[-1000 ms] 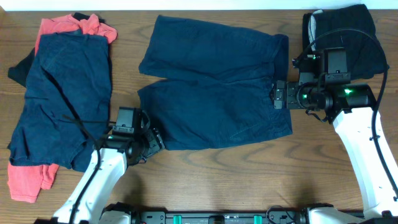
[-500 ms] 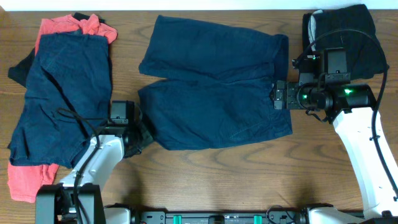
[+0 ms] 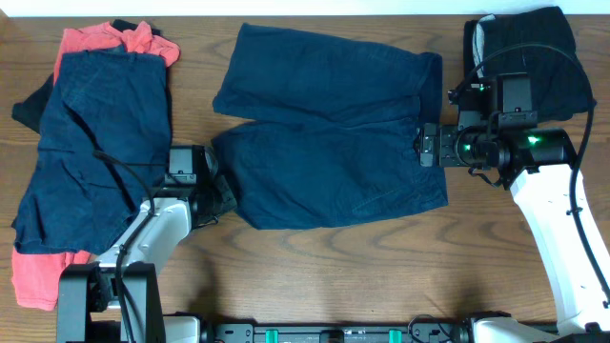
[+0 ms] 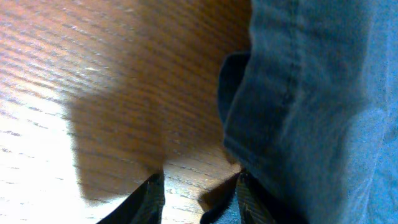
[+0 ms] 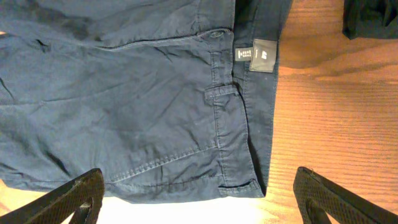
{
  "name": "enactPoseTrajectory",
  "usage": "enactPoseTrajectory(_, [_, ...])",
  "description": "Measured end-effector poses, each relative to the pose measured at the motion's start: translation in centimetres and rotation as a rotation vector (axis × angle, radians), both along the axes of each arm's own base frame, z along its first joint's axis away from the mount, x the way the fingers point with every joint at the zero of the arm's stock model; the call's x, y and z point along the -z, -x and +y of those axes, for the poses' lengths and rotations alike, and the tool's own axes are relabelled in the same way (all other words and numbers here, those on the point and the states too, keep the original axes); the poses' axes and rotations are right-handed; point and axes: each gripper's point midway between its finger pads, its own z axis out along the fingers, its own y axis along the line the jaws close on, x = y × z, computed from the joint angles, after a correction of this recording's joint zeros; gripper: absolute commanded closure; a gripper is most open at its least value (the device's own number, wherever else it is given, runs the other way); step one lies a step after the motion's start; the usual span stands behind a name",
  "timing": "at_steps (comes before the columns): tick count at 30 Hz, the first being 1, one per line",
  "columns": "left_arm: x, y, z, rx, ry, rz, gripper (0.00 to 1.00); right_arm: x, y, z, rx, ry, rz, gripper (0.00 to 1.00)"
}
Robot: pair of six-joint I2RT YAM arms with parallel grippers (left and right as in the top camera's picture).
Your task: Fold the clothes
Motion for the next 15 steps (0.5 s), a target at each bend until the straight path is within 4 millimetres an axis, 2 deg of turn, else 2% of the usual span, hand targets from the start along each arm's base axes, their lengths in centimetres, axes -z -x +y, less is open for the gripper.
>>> enactPoseTrajectory(9, [0.0,0.8,-0.7,0.085,0.017,0.026,0.55,-0.1,-0.2,0.0,0.000,-0.001,-0.007,0.05])
enactPoseTrajectory(15, [-0.3,1.7,-2.7,0.153,0.132,0.045,0.55,-0.2,-0.4,0.0,0.000,-0.002,-0.020,0.05])
